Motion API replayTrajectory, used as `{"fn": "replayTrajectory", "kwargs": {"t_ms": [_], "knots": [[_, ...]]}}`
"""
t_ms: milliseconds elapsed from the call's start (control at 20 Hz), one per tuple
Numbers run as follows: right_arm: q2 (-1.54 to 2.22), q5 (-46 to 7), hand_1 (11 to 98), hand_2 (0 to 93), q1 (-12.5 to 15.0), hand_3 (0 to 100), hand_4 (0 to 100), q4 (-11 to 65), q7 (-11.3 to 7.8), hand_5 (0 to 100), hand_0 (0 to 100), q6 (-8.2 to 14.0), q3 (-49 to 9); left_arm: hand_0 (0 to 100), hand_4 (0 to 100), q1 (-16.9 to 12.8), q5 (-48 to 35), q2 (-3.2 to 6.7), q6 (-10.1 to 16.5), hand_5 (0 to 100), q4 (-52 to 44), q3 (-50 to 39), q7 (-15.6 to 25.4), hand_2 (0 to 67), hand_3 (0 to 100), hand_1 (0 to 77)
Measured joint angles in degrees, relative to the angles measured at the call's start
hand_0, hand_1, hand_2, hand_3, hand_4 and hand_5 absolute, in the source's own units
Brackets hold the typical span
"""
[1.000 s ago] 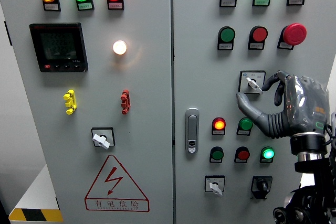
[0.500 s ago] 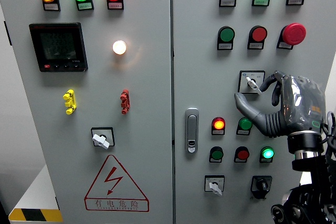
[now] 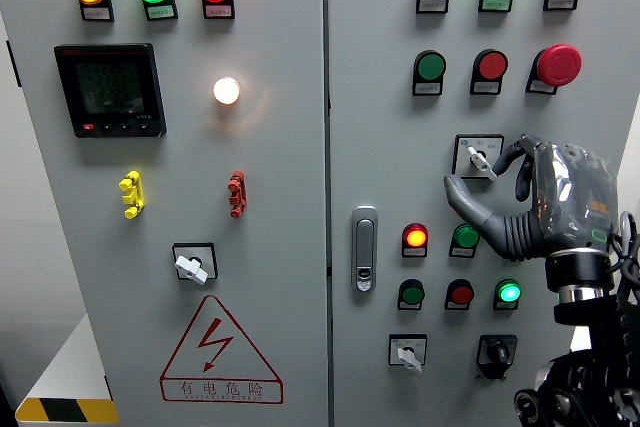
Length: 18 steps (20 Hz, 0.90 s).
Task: Rotate and turn off gray switch
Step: 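Close the right hand's fingers around the white knob, then twist the gripped white knob with the right hand to upright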
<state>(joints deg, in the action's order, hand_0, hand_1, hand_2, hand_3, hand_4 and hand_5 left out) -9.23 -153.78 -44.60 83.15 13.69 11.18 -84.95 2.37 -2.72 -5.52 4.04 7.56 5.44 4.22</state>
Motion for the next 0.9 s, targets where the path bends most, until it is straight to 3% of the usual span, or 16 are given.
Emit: {"fn": "replayTrajectory", "kwargs": {"t_ms": [150,550,650,900], "knots": [[0.0,-0.1,33.4,68.4,0.0,98,100,-0.1,0.03,100,4,-0.2,0.0,88,8,0.0,0.0,0.04,0.0,11,0.0,0.0,0.0,13.3,19,0.0],[-0.08,-0.4,34.0,68.5,-1.1,98,100,-0.7,0.52,100,27,-0.5,0.8,88,8,0.0,0.0,-0.01,0.0,11,0.0,0.0,0.0,13.3,19,0.0],[-0.08,-0.4,35.2,68.4,-1.4,98,100,-1.0,0.54,100,41,-0.5,0.9,88,8,0.0,0.0,-0.01,0.0,11,0.0,0.0,0.0,13.3,19,0.0],[-0.08,-0.4,36.9,68.3,-1.5,98,100,-1.1,0.55,100,52,-0.5,1.0,88,8,0.0,0.0,0.0,0.0,11,0.0,0.0,0.0,13.3,19,0.0]]}}
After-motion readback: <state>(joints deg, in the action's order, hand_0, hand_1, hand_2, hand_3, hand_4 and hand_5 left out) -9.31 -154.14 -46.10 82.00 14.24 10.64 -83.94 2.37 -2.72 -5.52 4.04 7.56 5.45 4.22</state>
